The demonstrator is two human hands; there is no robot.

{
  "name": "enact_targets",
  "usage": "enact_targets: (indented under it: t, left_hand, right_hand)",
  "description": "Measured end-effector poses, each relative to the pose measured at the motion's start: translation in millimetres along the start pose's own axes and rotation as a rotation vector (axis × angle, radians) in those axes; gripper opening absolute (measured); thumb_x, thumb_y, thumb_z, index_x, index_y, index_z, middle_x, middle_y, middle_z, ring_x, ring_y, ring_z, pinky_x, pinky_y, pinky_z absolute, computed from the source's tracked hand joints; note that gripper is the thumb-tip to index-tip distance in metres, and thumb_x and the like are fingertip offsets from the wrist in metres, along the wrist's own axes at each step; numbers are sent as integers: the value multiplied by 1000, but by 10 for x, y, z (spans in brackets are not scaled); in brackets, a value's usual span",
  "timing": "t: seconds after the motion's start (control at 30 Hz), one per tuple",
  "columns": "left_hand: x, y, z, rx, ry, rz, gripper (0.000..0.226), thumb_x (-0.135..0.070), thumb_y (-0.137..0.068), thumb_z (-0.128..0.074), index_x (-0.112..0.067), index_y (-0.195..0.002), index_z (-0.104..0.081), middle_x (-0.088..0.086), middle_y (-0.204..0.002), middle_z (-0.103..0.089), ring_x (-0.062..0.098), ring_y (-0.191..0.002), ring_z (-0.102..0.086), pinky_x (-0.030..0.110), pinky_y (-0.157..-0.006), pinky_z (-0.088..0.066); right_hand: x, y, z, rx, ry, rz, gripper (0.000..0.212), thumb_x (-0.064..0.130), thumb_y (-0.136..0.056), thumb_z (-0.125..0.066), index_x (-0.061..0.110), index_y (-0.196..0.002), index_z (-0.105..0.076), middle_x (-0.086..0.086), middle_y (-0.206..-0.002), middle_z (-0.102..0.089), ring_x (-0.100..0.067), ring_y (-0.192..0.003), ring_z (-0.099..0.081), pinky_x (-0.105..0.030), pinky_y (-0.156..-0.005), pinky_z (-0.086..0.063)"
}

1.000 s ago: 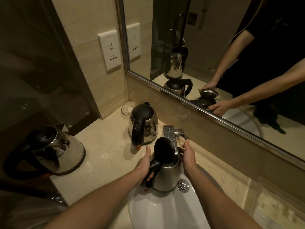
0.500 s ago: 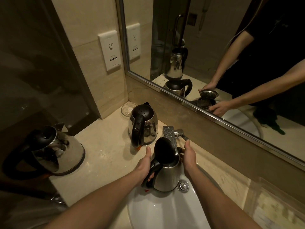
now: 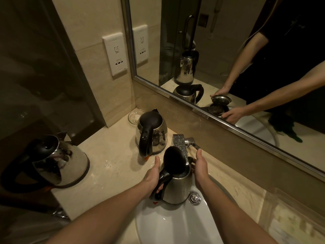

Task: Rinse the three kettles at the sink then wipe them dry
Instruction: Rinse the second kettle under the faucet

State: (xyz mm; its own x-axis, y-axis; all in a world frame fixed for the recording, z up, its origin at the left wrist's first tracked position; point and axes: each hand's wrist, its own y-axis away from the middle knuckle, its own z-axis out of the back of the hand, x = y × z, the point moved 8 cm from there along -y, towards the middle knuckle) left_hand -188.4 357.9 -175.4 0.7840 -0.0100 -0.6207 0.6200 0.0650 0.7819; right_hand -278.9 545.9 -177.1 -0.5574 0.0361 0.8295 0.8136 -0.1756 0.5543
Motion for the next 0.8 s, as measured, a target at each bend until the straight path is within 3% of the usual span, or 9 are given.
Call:
enact_targets:
  t: [0.07, 0.13, 0.27, 0.43, 0.5, 0.6, 0.67, 0.7, 0.8]
  left_hand:
    - [-10, 18, 10, -8, -8, -6, 109, -84, -88, -13, 6, -130, -56, 6, -49, -48, 16, -39, -44, 25, -44, -39]
    - [-22, 37, 17, -13, -15, -9, 111, -85, -87, -12, 7, -139, -49, 5, -48, -48, 16, -38, -44, 25, -43, -39]
    - [-31, 21, 19, -16, -12, -12, 110, -85, -86, -13, 5, -136, -52, 6, -50, -49, 16, -39, -45, 25, -43, -39]
    - [-33, 24, 10, -9, 6, -8, 100, -84, -87, -14, -3, -119, -62, 5, -50, -49, 16, -40, -45, 25, -44, -39]
    - [-40, 21, 9, -5, 7, -16, 106, -85, -87, -14, 2, -127, -58, 6, -50, -49, 16, -40, -45, 25, -44, -39]
    - [-38, 8, 0, 3, 2, -15, 104, -88, -81, -16, -2, -113, -63, 5, -50, -49, 16, -40, -44, 26, -45, -39]
    - [-32, 0, -2, 5, 9, -14, 103, -87, -85, -15, -2, -121, -61, 5, -51, -50, 16, -40, -45, 26, -45, -39]
    - [-27, -4, -1, 5, 10, -13, 104, -86, -86, -14, -1, -125, -60, 5, -51, -50, 16, -40, -45, 26, -45, -40]
    - [-30, 2, -3, 2, 4, -6, 96, -85, -86, -13, -6, -112, -60, 6, -51, -50, 16, -40, -45, 26, -46, -39]
  right_hand:
    - [0, -8, -5, 5, -11, 2, 67, 65, -99, -30, 17, -140, -51, -7, -128, -59, -32, -122, -54, -54, -111, -37]
    - [-6, -13, -12, 11, -22, 2, 67, 66, -99, -30, 17, -138, -53, -6, -124, -61, -31, -119, -56, -54, -110, -37]
    - [-25, -30, -31, 10, -35, -7, 75, 73, -91, -31, 21, -140, -52, -6, -127, -62, -31, -120, -56, -55, -111, -37]
    - [-79, -106, -27, -9, -41, -18, 108, 94, -57, -32, 29, -142, -49, -4, -137, -58, -30, -126, -53, -55, -111, -37]
    - [-60, -90, -30, -3, -27, -13, 108, 94, -59, -31, 29, -143, -46, -5, -139, -57, -30, -127, -52, -56, -111, -36]
    - [25, -27, -27, -4, -38, 33, 84, 79, -82, -30, 28, -148, -40, -7, -146, -50, -31, -132, -48, -57, -113, -34]
    - [43, -20, -20, -6, -43, 59, 76, 74, -89, -29, 29, -150, -38, -5, -150, -46, -30, -136, -44, -56, -114, -32]
    - [49, -11, -23, -2, -45, 65, 80, 76, -86, -29, 30, -150, -37, -4, -151, -46, -29, -137, -44, -56, -115, -32]
    - [29, -16, -43, 9, -54, 62, 100, 89, -67, -30, 35, -150, -38, -3, -151, -46, -28, -138, -43, -56, -115, -31]
